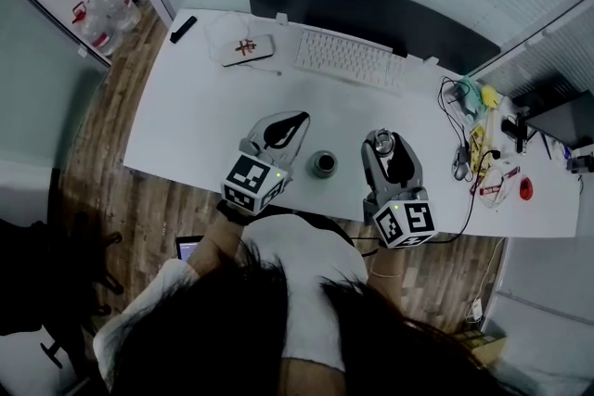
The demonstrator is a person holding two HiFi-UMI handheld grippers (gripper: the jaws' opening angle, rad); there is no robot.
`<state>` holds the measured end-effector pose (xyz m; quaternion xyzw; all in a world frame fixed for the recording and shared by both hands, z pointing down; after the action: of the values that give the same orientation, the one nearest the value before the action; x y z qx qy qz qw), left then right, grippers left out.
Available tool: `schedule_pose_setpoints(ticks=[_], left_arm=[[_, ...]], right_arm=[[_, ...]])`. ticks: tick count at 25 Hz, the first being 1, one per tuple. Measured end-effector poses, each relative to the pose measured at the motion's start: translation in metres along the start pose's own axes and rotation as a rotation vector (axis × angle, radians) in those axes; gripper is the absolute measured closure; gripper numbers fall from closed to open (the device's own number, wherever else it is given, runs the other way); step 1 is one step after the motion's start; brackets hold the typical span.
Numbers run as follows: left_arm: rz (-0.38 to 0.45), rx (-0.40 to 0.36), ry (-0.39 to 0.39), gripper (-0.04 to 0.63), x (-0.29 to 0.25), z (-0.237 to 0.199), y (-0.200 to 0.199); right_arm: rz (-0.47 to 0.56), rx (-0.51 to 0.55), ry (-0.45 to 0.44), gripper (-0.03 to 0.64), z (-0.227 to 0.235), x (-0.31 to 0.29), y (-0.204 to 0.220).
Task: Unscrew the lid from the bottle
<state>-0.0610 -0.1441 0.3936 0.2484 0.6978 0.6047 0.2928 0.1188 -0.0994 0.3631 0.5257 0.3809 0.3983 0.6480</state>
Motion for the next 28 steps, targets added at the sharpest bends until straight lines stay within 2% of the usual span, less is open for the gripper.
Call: schedule_pose_setpoints(ticks=[28], left_arm=[[0.005, -0.002, -0.025, 0.537, 0.0021, -0.009, -0.0048]], right_arm=[[-0.016, -0.002, -0.007, 0.365, 0.0043, -0.0039, 0.0008]])
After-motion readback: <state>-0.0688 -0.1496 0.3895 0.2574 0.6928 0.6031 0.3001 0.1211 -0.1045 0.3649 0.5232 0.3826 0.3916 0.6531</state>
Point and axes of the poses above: the fingertips, and each gripper's own axes: x backward along the fingers, z to its right, y out of its underside, the point moved 3 cm from there along x, backward along the fingers, and after that the axes turned 1 degree about y, right-handed, at the moved point
